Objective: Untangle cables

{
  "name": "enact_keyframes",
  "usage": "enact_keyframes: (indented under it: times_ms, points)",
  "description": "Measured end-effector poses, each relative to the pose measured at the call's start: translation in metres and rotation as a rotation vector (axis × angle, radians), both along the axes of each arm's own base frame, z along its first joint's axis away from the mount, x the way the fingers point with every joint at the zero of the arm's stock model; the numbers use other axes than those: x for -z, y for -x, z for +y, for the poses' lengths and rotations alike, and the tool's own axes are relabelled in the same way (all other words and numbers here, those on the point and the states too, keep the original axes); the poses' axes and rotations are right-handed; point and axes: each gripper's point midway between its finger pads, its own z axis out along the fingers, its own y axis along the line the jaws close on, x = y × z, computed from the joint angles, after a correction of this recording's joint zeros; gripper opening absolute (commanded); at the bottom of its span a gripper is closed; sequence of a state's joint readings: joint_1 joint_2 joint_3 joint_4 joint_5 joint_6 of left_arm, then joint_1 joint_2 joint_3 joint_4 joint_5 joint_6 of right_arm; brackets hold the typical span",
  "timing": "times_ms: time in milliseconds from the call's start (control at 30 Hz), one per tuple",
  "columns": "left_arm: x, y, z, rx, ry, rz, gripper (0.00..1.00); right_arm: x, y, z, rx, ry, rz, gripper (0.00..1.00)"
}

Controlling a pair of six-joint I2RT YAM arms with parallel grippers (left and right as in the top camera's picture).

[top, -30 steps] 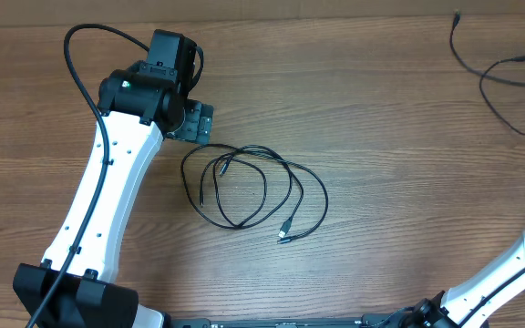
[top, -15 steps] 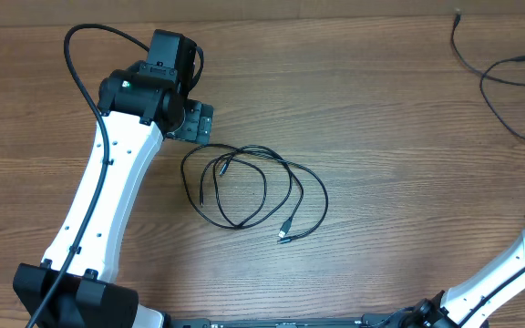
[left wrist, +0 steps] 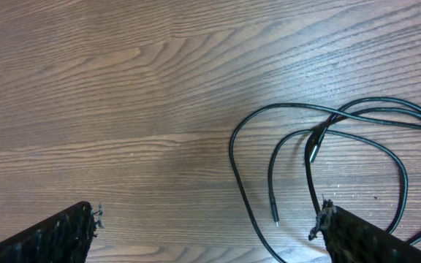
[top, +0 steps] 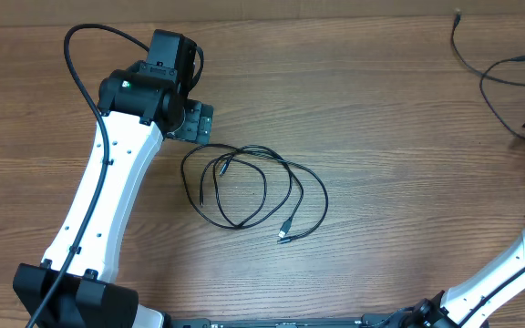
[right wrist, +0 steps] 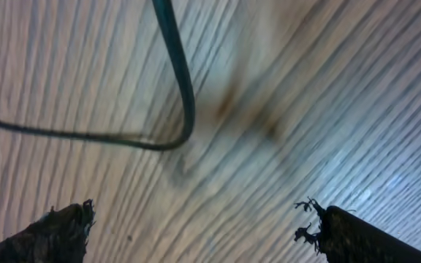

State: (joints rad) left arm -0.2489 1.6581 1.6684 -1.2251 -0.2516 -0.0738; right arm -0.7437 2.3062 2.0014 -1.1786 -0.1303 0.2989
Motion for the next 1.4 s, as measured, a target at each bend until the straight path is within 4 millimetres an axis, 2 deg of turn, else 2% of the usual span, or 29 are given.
enact_keyframes:
  times_ms: [233, 533, 733, 867, 933, 1000, 1400]
  points:
    - [0.000, 0.000, 0.000, -0.001, 0.000, 0.000, 1.00, 0.001, 0.011, 0.013, -0.065, -0.045, 0.040, 1.00]
    - [0.000, 0.000, 0.000, -0.001, 0.000, 0.000, 1.00, 0.004, 0.035, -0.001, -0.074, 0.095, 0.220, 1.00]
    - [0.000, 0.000, 0.000, 0.000, 0.000, 0.000, 1.00, 0.002, 0.036, -0.005, -0.095, 0.186, 0.289, 1.00]
    - [0.000, 0.000, 0.000, 0.000, 0.000, 0.000, 1.00, 0.014, 0.035, -0.007, -0.099, 0.213, 0.299, 1.00]
    - [0.000, 0.000, 0.000, 0.000, 0.000, 0.000, 1.00, 0.031, 0.041, -0.005, -0.099, 0.213, 0.315, 1.00]
    - [0.000, 0.000, 0.000, -0.001, 0.000, 0.000, 1.00, 0.039, 0.043, -0.003, -0.092, 0.211, 0.319, 1.00]
    - [0.000, 0.000, 0.000, 0.000, 0.000, 0.000, 1.00, 0.039, 0.020, -0.024, -0.053, 0.302, 0.217, 1.00]
